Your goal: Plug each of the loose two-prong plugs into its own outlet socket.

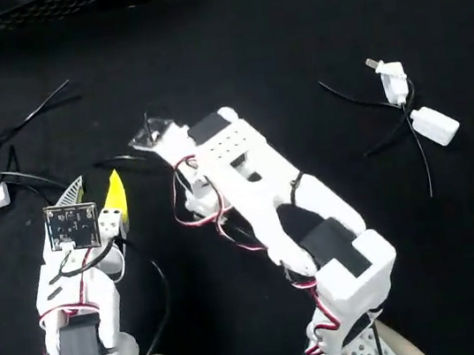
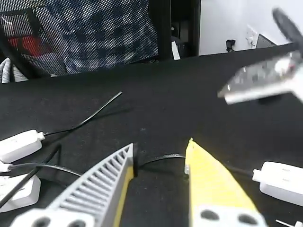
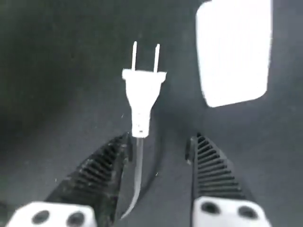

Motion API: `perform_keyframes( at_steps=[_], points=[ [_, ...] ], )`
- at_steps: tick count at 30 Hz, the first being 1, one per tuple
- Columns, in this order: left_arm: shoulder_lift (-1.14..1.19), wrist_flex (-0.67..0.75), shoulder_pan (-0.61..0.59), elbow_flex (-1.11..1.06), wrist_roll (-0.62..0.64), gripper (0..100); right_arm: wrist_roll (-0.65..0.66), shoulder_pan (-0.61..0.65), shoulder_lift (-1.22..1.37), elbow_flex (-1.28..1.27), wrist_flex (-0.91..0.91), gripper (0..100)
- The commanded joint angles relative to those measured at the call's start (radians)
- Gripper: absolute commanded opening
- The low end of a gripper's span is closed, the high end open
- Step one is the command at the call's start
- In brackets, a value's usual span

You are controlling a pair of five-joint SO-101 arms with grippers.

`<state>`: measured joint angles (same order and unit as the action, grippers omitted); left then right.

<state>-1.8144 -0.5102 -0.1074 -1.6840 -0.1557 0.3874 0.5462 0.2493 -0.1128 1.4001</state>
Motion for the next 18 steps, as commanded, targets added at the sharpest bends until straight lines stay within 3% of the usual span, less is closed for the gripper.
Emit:
perform_keyframes(
  at_steps=[1,18],
  points=[
    [-0.003,-0.043,-0.008,-0.016,0.008,18,0.009,0.005,0.001,0.056,-0.063,18.7],
    [-0.003,-0.078,-0.012,-0.016,0.008,18,-0.002,0.086,0.114,0.136,-0.006,18.5]
  ],
)
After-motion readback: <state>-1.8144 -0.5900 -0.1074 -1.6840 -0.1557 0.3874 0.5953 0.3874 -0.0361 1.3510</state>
